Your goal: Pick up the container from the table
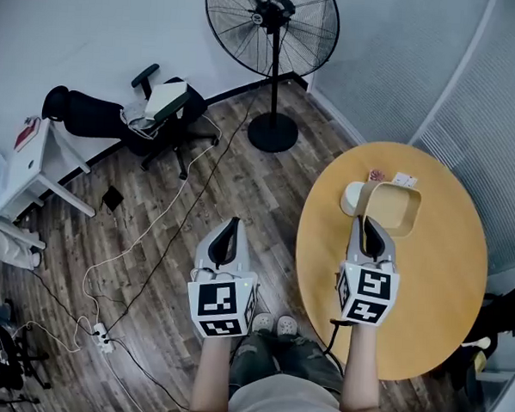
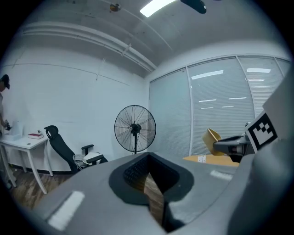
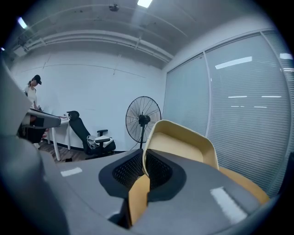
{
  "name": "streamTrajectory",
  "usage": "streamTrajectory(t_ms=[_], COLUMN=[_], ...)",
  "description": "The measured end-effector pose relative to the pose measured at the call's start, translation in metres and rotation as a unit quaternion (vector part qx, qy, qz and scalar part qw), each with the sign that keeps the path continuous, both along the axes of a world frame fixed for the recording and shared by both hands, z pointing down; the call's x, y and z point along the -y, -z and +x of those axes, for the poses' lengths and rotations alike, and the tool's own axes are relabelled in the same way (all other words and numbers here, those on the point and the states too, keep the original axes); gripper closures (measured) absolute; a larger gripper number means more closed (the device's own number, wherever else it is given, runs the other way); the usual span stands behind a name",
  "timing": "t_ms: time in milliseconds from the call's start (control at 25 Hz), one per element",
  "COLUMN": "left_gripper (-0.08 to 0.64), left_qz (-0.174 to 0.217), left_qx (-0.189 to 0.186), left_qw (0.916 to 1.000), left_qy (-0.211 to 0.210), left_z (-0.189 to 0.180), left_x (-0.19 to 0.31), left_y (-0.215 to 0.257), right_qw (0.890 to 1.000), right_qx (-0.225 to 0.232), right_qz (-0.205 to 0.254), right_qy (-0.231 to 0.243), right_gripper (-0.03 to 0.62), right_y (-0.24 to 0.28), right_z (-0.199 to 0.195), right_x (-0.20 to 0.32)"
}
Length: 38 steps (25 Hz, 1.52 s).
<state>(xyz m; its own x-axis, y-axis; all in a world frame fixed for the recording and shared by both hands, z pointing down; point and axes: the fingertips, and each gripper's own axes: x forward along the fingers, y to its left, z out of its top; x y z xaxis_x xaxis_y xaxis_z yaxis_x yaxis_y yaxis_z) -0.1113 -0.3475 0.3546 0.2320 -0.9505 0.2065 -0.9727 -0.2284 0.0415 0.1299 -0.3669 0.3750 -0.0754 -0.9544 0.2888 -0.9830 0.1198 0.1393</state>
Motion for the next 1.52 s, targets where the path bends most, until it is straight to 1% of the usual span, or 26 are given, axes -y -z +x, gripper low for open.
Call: streamTrajectory(t_ms=[200,480,760,1040,1520], left_gripper=[0.560,0.560,0.560,0.560,0.560], left_qz=[0.032,0.069,0.090,0.103,0.103], left_qx=[0.004,0.005,0.007,0.003,0.003], left_qw=[0.9995,0.9975,0.9958,0.9946,0.9945], left_qy=[0.007,0.014,0.016,0.017,0.019], left_z=[-0.006,-0.013,-0.014,-0.015,-0.014], left_x=[0.000,-0.003,-0.007,-0.004,-0.003], left_y=[0.029,0.065,0.085,0.103,0.101], right_qw=[0.999,0.997,0.994,0.992,0.992], right_qx=[0.006,0.022,0.030,0.038,0.043], right_qz=[0.040,0.079,0.108,0.118,0.115], right_qy=[-0.001,0.000,0.001,0.005,0.000], right_gripper=[0.540,0.540,0.540,0.540,0.540], right_y=[0.033,0.068,0.092,0.105,0.101], right_z=[0.001,-0.003,-0.003,-0.005,0.004], right_x=[-0.001,-0.004,-0.008,-0.005,-0.005])
